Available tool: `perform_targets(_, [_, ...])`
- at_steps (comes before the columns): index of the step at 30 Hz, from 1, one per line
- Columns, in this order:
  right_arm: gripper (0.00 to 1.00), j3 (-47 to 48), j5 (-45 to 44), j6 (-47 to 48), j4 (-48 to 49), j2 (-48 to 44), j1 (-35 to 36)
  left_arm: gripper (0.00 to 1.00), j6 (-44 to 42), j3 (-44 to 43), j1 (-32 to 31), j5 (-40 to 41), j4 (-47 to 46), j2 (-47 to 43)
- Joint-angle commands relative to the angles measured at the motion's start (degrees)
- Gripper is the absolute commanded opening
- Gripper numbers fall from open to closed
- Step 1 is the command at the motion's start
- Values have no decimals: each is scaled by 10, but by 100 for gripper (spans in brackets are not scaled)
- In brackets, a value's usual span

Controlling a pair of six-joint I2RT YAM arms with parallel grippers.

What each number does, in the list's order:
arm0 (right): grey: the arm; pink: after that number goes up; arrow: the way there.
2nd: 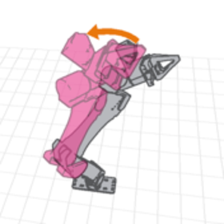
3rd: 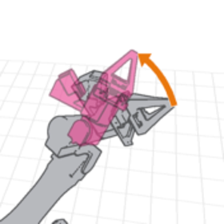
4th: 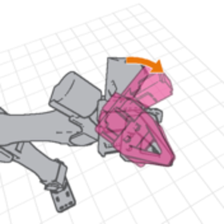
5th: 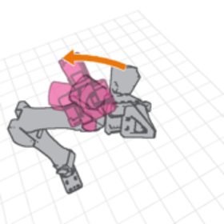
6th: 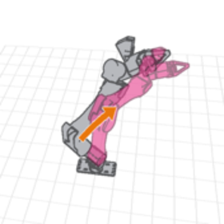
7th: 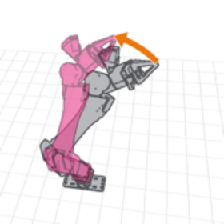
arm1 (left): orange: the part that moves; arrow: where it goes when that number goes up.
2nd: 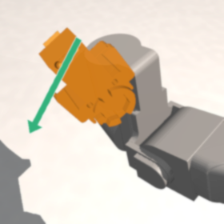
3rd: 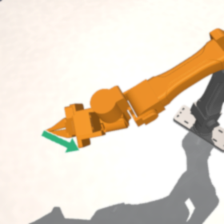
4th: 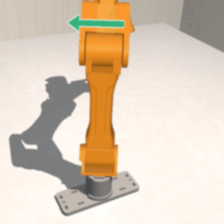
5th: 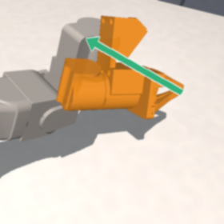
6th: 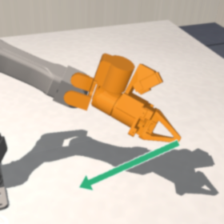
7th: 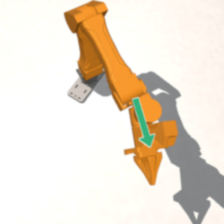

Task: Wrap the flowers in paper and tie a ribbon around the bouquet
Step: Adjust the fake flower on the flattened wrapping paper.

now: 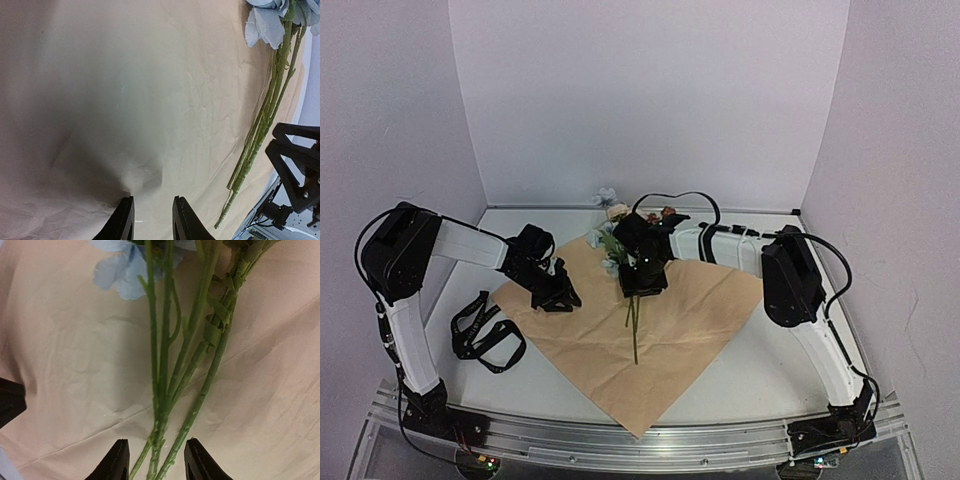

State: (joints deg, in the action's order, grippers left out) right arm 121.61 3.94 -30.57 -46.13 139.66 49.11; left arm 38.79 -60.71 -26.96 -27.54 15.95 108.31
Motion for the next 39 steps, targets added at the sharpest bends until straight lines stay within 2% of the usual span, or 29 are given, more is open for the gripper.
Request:
perform_targets(1, [38,30,-39,31,-8,21,-4,29,-14,2,1,-1,-4,0])
perform_targets(4, [35,33,-39,33,-9,28,-3,29,-15,0,1,-1,0,0])
perform_targets(10, [20,9,-44,29,-9,15,7,29,-16,2,1,1,2,-2])
perform_targets(14, [16,-19,-50,28,-5,-13,18,29,-15,5,2,4,3,-4])
perform_targets(20, [0,-51,-56,19,-4,-57,27,29,-14,9,2,3,0,-6])
perform_targets(23, [0,-60,-61,18,-3,-78,27,29,-14,9,1,4,-1,-4])
perform_targets(27, [5,-56,-51,26,-3,-98,27,29,-14,9,2,4,-2,-2])
perform_targets(33, [2,-37,-38,29,-3,-104,26,28,-13,9,1,3,-3,-1])
perform_targets(35, [6,-35,-26,28,-5,-104,26,29,-14,9,2,2,-2,0])
perform_targets(39, [7,-69,-17,15,-3,-115,25,28,-15,10,2,3,-1,-2])
